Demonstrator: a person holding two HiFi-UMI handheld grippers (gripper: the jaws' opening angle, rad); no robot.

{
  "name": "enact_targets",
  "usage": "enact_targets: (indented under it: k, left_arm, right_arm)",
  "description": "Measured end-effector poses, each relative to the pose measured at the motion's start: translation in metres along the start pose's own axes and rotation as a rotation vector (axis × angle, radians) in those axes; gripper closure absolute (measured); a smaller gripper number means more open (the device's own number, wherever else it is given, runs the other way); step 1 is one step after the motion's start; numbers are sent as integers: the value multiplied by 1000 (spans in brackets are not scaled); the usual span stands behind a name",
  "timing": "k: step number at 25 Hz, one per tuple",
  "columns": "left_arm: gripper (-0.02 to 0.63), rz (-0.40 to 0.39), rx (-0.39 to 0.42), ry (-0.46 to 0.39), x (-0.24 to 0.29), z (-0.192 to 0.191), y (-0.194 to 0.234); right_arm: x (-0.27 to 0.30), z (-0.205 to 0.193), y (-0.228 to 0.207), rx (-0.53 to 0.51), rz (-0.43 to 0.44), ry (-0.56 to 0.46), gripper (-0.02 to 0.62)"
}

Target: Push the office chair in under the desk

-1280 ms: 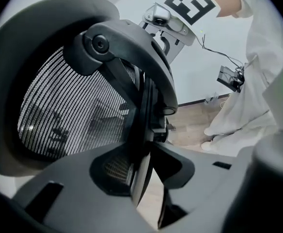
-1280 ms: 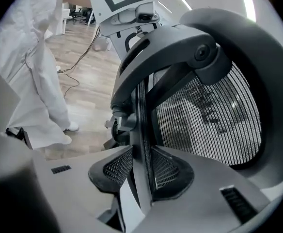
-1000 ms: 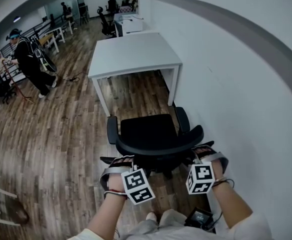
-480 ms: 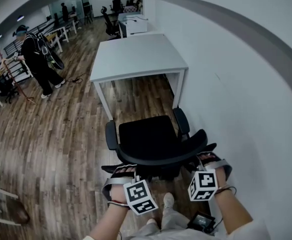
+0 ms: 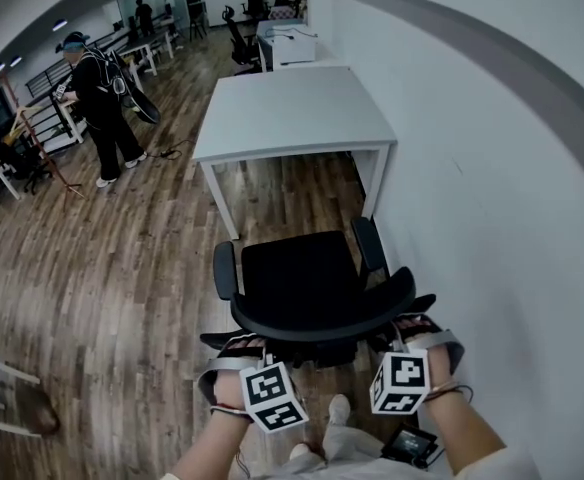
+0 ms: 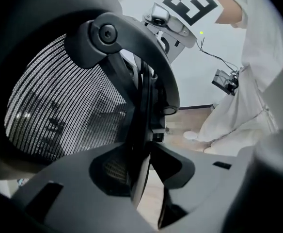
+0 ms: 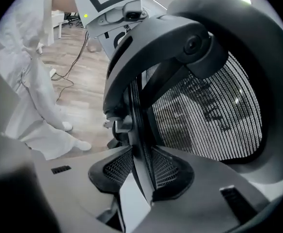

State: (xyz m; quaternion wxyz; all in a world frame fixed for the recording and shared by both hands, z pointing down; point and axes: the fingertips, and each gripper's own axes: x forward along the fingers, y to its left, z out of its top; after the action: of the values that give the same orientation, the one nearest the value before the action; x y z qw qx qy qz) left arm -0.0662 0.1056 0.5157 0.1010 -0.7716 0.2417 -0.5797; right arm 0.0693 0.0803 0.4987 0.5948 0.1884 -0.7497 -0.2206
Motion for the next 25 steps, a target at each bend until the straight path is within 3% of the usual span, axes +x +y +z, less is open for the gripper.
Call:
enact_targets:
  k: [11,22,25]
  left_arm:
    - [488,6,22,31,13,-13,24]
    - [488,21,-13,50,26,-14,49]
    - [482,45,-53,7,25,-13,55]
  right_arm:
    - [19,12,-18,12,7,-4,465]
    - [38,13,-47,22,-14,-5,463]
    - [42,13,-51,9,-6,-38,459]
